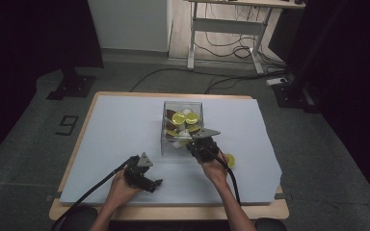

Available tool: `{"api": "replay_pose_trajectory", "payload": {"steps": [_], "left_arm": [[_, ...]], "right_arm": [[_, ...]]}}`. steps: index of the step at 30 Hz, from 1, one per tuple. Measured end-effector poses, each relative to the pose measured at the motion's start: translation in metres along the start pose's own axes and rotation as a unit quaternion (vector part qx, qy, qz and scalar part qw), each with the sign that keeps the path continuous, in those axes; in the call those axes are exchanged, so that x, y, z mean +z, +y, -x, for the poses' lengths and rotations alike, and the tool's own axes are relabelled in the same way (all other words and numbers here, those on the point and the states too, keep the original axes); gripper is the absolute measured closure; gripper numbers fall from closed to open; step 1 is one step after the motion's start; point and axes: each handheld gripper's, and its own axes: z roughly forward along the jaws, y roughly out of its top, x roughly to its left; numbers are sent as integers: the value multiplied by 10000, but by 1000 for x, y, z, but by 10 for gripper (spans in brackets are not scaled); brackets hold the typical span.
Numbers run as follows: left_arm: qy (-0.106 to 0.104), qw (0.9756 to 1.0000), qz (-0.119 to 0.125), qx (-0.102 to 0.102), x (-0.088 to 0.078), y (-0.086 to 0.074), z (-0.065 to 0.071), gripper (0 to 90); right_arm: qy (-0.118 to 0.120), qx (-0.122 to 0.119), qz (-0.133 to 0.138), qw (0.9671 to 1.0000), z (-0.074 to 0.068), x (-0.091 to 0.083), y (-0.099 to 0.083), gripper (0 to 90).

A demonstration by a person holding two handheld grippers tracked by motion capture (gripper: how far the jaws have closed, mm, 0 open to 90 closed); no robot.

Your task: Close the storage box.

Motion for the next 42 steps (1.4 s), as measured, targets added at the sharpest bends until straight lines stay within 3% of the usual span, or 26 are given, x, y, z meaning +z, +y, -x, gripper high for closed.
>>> {"api": "replay_pose_trajectory", "payload": {"steps": [13, 19, 24, 32, 42], "left_arm": [[2, 10000, 3, -2, 0, 0, 0, 0], [2, 10000, 5, 5, 0, 0, 0, 0], [0, 10000, 8, -4, 0, 0, 0, 0], [-3, 10000, 6, -3, 0, 0, 0, 0], [-5, 10000, 8, -7, 0, 0, 0, 0]], "right_arm": [[61, 131, -15, 9999, 1, 2, 1, 758], [70, 59, -137, 9999, 2, -4, -2, 568], [69, 24, -180, 9998, 2, -10, -3, 475], [135, -118, -351, 9992, -1, -18, -6, 371], [308, -229, -330, 9987, -4, -33, -10, 334]]}}
